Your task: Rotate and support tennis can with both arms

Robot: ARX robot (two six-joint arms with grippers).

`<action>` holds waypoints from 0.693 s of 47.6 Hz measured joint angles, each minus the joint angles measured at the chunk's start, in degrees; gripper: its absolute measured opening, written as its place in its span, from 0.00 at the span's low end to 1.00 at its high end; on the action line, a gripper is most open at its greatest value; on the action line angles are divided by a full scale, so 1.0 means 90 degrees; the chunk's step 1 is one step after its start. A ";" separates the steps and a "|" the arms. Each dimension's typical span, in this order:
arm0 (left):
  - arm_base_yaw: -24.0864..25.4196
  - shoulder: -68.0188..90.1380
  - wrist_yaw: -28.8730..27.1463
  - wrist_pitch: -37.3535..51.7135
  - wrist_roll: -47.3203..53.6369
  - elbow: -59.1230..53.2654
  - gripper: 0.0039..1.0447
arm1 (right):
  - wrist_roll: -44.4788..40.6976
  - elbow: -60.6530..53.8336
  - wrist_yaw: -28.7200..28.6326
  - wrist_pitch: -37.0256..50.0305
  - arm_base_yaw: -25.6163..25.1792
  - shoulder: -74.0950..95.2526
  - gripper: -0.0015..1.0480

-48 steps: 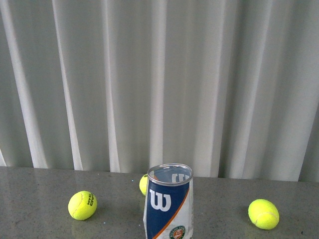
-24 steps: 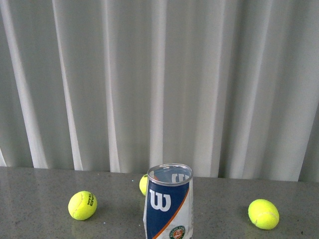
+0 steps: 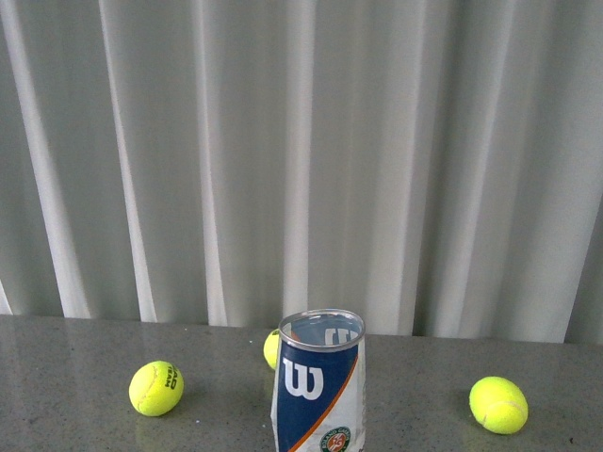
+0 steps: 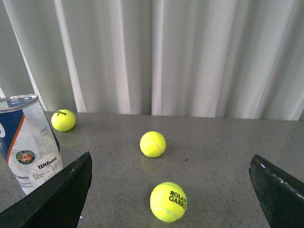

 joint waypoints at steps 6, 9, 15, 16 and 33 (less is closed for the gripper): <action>0.0000 0.0000 0.0000 0.0000 0.0000 0.0000 0.94 | 0.0000 0.0000 -0.0002 0.0000 0.0000 0.0000 0.93; 0.0000 0.0000 0.0000 0.0000 0.0000 0.0000 0.94 | 0.0000 0.0000 -0.0002 0.0000 0.0000 0.0000 0.93; 0.0000 0.0000 0.0000 0.0000 0.0000 0.0000 0.94 | 0.0000 0.0000 0.0000 0.0000 0.0000 -0.0002 0.93; 0.0000 0.0000 0.0000 0.0000 0.0000 0.0000 0.94 | 0.0000 0.0000 0.0000 0.0000 0.0000 -0.0002 0.93; 0.0000 0.0000 0.0000 0.0000 0.0000 0.0000 0.94 | 0.0000 0.0000 -0.0002 0.0000 0.0000 -0.0002 0.93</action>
